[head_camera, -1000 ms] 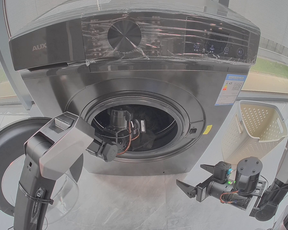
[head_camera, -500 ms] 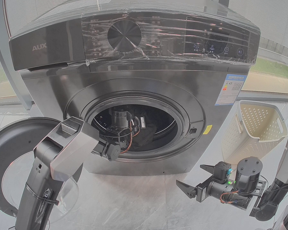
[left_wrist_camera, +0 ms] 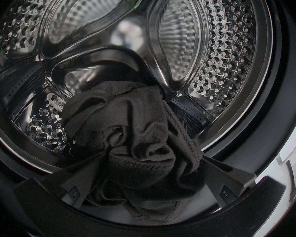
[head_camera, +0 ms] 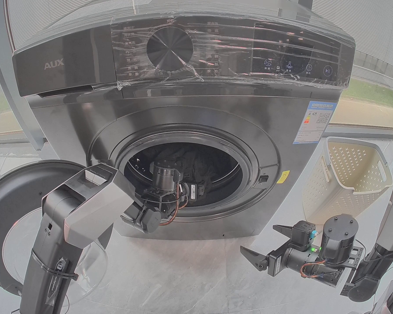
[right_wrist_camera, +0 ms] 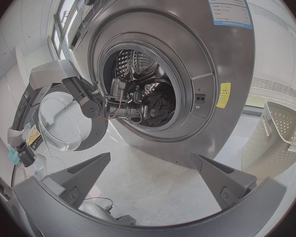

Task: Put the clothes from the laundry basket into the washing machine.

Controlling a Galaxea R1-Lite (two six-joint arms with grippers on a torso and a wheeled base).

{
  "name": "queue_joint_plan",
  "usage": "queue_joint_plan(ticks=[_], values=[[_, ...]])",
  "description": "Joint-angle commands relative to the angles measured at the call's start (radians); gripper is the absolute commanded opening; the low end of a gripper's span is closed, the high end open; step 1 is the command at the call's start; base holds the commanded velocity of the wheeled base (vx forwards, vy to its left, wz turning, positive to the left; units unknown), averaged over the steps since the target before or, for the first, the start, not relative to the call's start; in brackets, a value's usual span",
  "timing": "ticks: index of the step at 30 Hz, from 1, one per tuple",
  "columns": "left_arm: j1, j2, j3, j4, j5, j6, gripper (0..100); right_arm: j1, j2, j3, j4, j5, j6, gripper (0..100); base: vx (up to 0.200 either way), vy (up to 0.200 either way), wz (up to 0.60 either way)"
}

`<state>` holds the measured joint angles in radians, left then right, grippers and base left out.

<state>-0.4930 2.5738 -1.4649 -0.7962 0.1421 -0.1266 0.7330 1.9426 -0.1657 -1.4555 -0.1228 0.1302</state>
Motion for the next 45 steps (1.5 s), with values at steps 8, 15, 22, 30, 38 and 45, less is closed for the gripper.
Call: queue_joint_plan(ticks=[8,15,22,30,38,45], values=[[0.005,0.04,-0.034,0.002,0.001,0.01,0,0.0,0.001,0.0,0.0,0.0,0.0,100,0.0,0.0,0.0],[0.01,0.062,-0.187,-0.028,0.034,-0.015,0,0.0,-0.001,0.0,0.0,0.0,0.0,100,0.0,0.0,0.0],[0.031,0.131,-0.394,-0.069,0.08,-0.022,0,-0.001,0.001,0.0,0.0,0.0,0.0,100,0.0,0.0,0.0],[0.037,0.207,-0.535,-0.052,0.088,-0.039,0,0.0,0.001,0.0,0.0,0.0,0.0,100,0.0,0.0,0.0],[0.039,0.223,-0.535,-0.043,0.099,-0.042,0,0.0,0.003,0.0,0.0,0.0,0.0,100,0.0,0.0,0.0],[0.039,0.218,-0.535,-0.043,0.099,-0.041,0,0.0,0.001,0.002,0.0,0.0,0.0,100,0.0,0.0,0.0]])
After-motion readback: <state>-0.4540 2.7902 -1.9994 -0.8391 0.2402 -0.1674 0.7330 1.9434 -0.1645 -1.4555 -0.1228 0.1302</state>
